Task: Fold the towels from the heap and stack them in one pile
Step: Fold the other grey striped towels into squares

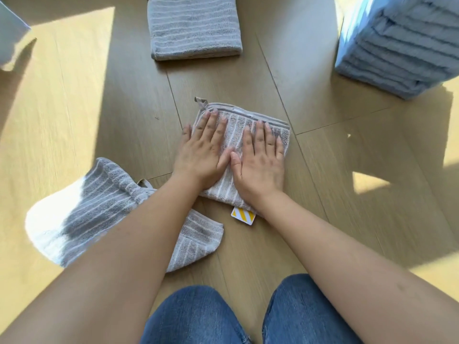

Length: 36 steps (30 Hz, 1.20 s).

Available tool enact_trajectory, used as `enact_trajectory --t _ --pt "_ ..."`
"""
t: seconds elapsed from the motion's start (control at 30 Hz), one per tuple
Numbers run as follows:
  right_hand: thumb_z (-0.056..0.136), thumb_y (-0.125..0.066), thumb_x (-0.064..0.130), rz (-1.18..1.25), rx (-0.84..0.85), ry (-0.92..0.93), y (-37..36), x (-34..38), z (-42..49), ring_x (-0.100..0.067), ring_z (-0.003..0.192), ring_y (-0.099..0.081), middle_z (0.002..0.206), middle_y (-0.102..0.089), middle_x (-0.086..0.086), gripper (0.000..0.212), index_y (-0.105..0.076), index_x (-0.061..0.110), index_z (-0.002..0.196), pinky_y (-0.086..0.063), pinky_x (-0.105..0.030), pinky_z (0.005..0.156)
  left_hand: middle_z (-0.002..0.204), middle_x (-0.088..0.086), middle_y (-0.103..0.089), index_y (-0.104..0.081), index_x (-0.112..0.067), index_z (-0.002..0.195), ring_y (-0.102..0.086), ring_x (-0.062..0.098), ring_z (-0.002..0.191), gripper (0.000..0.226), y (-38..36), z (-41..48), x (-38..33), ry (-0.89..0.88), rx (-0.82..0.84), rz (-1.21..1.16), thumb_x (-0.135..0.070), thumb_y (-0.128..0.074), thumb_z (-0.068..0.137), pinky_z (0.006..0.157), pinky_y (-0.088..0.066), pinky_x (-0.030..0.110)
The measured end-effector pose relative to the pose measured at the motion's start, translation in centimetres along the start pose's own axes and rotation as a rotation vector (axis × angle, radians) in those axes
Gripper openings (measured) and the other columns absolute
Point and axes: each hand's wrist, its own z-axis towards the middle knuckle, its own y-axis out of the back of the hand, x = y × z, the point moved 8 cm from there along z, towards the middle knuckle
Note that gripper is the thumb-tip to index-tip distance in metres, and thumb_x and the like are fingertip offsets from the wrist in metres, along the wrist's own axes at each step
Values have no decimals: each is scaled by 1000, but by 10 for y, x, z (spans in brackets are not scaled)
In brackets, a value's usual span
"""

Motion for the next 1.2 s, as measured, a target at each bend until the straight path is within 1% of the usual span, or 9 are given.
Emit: enact_trajectory --t 0.27,0.47,0.63,0.73,0.83,0.97,1.03,1.1,1.2 --pt "95 -20 51 44 85 -201 12 -63 -18 -25 144 13 156 11 -14 70 11 16 147 9 -40 116 158 6 4 0 -10 148 4 20 146 59 7 -19 51 396 81 -215 -39 -14 99 118 -2 41" --pt "90 -47 11 613 -21 -208 25 -54 -64 -24 131 -34 146 -28 -9 57 -24 11 143 -24 -24 105 141 15 -37 -29 -3 141 -30 27 132 56 14 -65 38 427 -44 -694 -12 -50 89 110 -22 34" --pt "84 -54 5 895 72 -332 10 -47 -83 -20 124 -42 141 -41 -5 67 -23 16 143 -31 -20 94 121 11 -55 -40 -5 128 -55 28 106 48 -1 -90 36 688 5 -1026 -11 -55 83 90 -46 37" --pt "86 -51 5 913 124 -299 11 -45 -88 -16 115 -47 139 -45 -2 68 -21 23 144 -33 -18 87 103 8 -55 -43 -5 120 -55 24 87 43 -8 -111 28 818 115 -1164 -14 -60 82 70 -43 31" --pt "90 -49 9 898 191 -243 8 -43 -93 -18 128 -41 145 -37 1 66 -18 26 146 -30 -22 97 104 6 -57 -37 -8 128 -59 27 95 67 -12 -124 16 747 161 -1202 -15 -64 67 85 -51 42" --pt "90 -49 11 848 181 -218 6 -47 -91 -17 136 -31 148 -29 -1 63 -22 27 145 -24 -26 106 126 3 -52 -14 -25 145 -54 25 115 84 -11 -133 8 573 110 -1156 -5 -58 78 101 -43 45" --pt "90 -49 12 811 170 -216 7 -50 -86 -19 133 -34 144 -31 -5 61 -24 27 144 -26 -26 104 141 2 -42 -19 -23 146 -41 20 131 74 -8 -135 5 483 87 -1120 0 -55 85 113 -29 35" --pt "92 -47 13 747 189 -202 7 -50 -81 -22 128 -38 139 -32 -7 59 -24 28 144 -30 -26 99 148 -1 -34 -30 -21 142 -29 13 138 61 -6 -134 7 428 68 -1081 1 -51 89 109 -18 21" --pt "93 -44 12 653 209 -179 4 -47 -70 -28 122 -43 136 -34 -9 58 -24 30 144 -34 -30 99 146 -1 -36 -37 -20 140 -33 10 132 56 -7 -125 10 412 63 -1037 1 -49 90 102 -22 14"
